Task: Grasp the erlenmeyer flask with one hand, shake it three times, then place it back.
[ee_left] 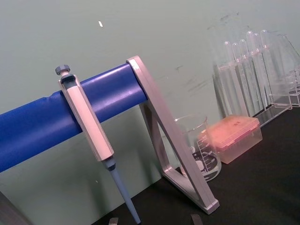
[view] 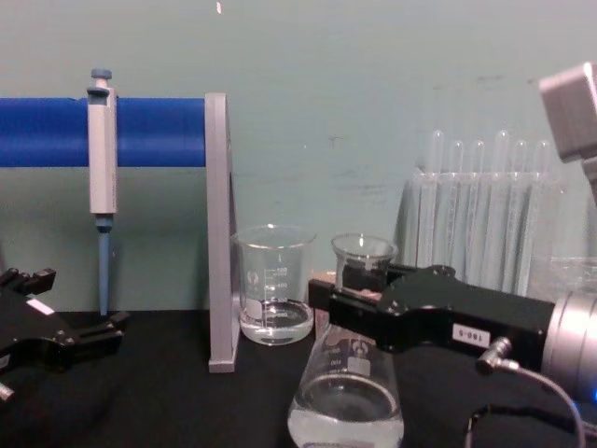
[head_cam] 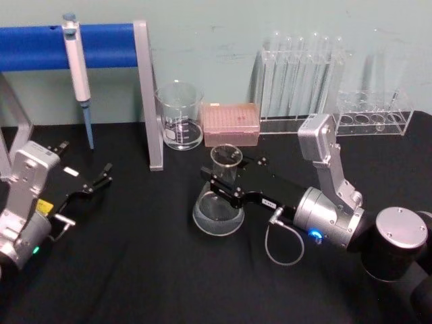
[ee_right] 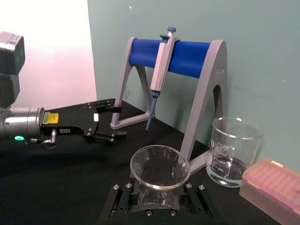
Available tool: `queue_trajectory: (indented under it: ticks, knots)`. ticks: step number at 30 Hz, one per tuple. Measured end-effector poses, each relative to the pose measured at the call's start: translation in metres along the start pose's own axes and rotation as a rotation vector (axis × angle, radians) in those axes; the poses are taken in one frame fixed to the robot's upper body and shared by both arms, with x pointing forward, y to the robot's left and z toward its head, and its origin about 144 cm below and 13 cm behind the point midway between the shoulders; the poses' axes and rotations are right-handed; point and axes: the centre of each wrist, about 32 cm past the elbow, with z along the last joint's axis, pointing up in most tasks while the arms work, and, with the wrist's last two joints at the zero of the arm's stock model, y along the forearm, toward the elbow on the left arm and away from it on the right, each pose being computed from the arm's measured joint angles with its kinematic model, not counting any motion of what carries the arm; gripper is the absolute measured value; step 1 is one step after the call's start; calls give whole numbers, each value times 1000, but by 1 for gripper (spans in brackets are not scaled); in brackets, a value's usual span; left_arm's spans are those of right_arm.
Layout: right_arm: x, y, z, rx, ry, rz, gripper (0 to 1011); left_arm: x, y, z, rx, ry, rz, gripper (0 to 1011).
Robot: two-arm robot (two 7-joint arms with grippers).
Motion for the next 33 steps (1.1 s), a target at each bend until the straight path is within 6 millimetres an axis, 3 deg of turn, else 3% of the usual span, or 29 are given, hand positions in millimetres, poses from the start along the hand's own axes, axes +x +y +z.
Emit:
queue_trajectory:
  ticks: [33]
  knots:
    - [-2,2,-18,-73,26,-16,449,0,0,0,0,0,0,1001]
